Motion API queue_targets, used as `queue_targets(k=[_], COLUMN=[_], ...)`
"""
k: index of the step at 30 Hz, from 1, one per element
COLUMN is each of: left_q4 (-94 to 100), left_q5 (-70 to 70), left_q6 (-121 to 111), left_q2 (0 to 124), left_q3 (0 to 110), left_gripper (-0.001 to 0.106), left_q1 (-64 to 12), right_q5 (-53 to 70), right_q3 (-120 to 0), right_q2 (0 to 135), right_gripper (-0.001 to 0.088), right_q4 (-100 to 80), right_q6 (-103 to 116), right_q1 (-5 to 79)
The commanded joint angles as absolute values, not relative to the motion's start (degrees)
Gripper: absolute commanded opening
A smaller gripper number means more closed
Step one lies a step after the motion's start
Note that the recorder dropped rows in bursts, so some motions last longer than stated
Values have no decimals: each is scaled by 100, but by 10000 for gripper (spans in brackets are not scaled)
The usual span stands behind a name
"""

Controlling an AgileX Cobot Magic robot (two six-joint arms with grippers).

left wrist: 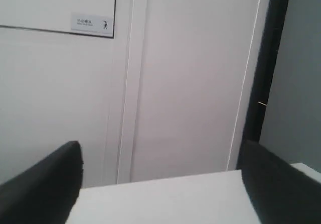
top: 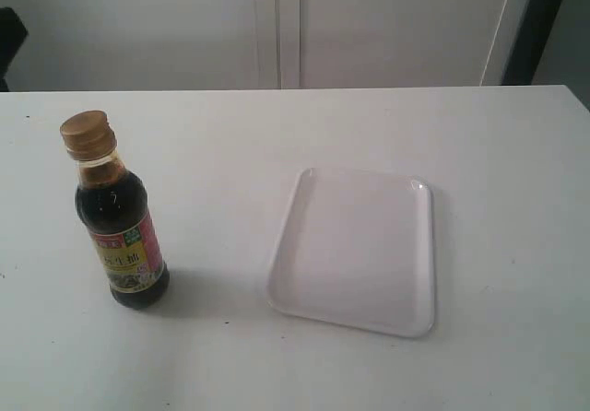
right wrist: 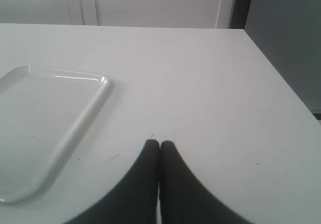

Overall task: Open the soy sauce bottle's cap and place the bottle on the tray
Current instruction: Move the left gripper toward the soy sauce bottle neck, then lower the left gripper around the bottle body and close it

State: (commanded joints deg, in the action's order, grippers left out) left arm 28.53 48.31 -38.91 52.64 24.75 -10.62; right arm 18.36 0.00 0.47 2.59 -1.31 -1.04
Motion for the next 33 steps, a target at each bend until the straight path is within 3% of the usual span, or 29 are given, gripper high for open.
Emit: queue_targets(k=[4,33], left_q4=[3331,4261], left_q5=[5014,5897], left_q6=[-4255,-4475], left_q2=[5518,6941], left_q3=[2475,2478], left_gripper=[1053,1052], left_q1=[-1062,-1062], right_q5=[1836,1836], right_q3=[0,0], right_q2=[47,47], right_gripper=[0,0], right_q4=[259,259], right_q6=[-131,-131], right_q1=[-104,-104])
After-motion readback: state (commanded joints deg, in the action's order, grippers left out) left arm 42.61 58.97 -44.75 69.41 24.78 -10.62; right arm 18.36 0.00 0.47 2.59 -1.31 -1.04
